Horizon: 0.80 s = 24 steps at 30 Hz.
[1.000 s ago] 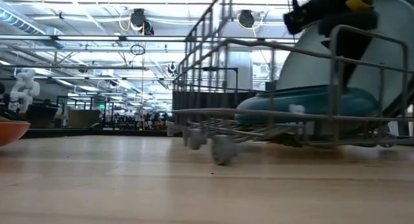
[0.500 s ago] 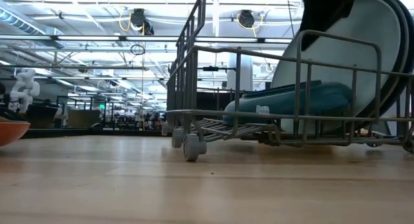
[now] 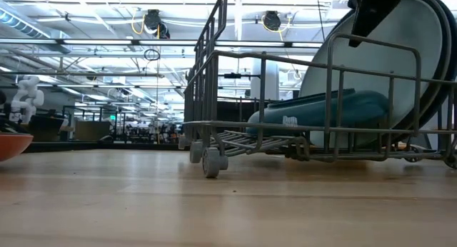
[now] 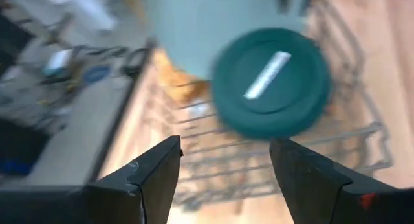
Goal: Sort dishes
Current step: Put the dark green plate into the green dish rack
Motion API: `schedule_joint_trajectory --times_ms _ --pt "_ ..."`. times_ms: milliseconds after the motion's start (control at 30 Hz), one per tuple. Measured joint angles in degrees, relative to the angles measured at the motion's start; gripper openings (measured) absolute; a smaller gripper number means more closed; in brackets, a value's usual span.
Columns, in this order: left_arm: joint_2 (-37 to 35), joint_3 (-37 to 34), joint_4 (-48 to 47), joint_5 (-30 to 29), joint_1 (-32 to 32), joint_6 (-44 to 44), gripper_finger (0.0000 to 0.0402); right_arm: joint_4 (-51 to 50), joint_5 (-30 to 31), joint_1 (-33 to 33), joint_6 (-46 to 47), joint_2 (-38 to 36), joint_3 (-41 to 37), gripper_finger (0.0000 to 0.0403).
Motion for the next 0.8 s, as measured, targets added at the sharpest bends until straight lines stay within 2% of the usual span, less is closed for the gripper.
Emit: schedule_joint_trajectory --times_ms 167,300,467,600,800 --pt "5.27 -0.02 13.00 10.32 5.01 13.02 0.0240 -6.55 1.04 0.35 -5.76 0.00 0.00 0.0143" --pt "6.43 -0.02 19.58 18.09 11.17 18.51 0.0240 -9.27 1.61 0.30 -15.05 0.00 0.00 0.0166" --pt "7.25 0.11 24.78 31.23 20.49 15.91 0.0229 -7.66 1.54 0.34 -28.64 0.07 0.00 0.0184" --pt "10.50 0.07 24.35 33.59 25.48 12.09 0.0203 -8.36 1.38 -0.44 -36.49 1.47 0.02 0.0194" --pt "15.77 0.07 28.89 40.74 28.09 8.33 0.0153 -12.85 1.00 -2.79 -38.45 6.58 0.02 0.0197"
